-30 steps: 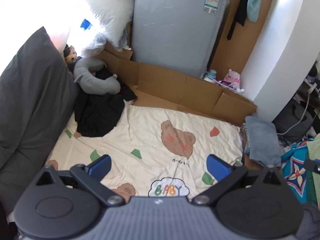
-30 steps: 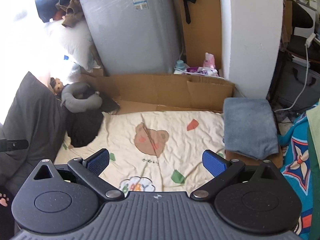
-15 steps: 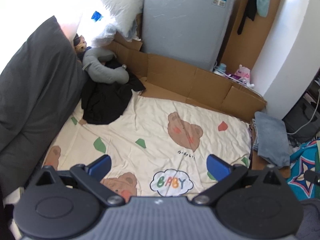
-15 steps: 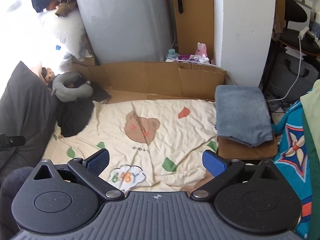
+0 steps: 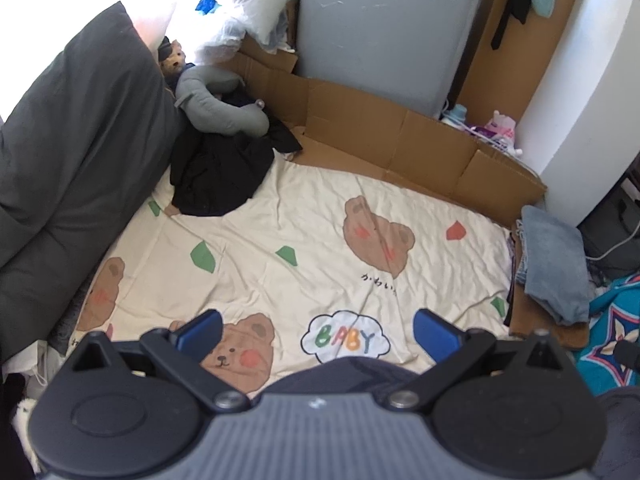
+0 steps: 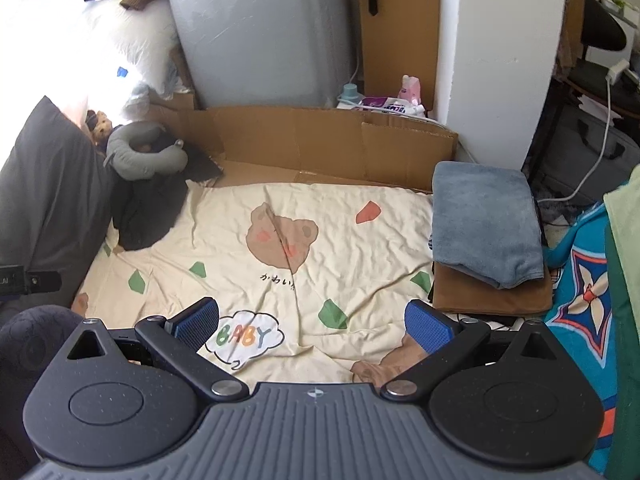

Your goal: Fold clothes

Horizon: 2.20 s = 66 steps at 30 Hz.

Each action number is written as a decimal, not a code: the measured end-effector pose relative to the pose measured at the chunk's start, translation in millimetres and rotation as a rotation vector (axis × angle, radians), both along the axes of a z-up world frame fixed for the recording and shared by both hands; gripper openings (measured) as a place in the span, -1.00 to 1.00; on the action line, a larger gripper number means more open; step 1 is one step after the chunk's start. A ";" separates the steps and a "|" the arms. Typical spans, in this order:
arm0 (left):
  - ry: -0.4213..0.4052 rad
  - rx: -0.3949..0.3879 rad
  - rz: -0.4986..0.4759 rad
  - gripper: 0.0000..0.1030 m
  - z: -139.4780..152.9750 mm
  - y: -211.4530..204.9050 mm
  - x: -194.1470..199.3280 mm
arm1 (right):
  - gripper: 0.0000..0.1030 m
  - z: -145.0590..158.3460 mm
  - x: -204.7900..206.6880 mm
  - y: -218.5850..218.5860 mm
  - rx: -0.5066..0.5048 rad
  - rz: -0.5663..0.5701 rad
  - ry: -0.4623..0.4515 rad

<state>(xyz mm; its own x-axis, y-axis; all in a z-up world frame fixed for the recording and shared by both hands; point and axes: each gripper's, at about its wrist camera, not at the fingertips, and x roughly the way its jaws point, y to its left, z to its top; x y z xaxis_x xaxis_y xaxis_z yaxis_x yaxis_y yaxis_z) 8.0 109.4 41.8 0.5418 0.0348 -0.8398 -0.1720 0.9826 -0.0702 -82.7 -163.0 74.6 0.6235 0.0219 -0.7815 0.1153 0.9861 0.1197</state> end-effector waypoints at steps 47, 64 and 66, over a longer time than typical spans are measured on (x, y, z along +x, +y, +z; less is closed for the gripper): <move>0.105 0.003 -0.069 0.98 -23.8 -44.5 6.2 | 0.99 -25.2 33.2 5.5 0.004 0.074 0.139; 0.103 0.011 -0.080 0.99 -23.4 -45.7 5.8 | 0.99 -26.2 32.4 7.9 0.003 0.069 0.143; 0.102 0.012 -0.080 0.99 -23.4 -44.9 6.1 | 0.99 -26.2 32.6 8.1 0.002 0.069 0.144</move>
<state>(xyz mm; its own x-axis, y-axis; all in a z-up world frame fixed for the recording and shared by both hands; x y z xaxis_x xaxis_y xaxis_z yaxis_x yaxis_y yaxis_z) 14.1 64.5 18.5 0.4548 0.0057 -0.8906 -0.0987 0.9941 -0.0441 -50.1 -154.9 48.5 0.5022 0.0621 -0.8625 0.0634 0.9921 0.1083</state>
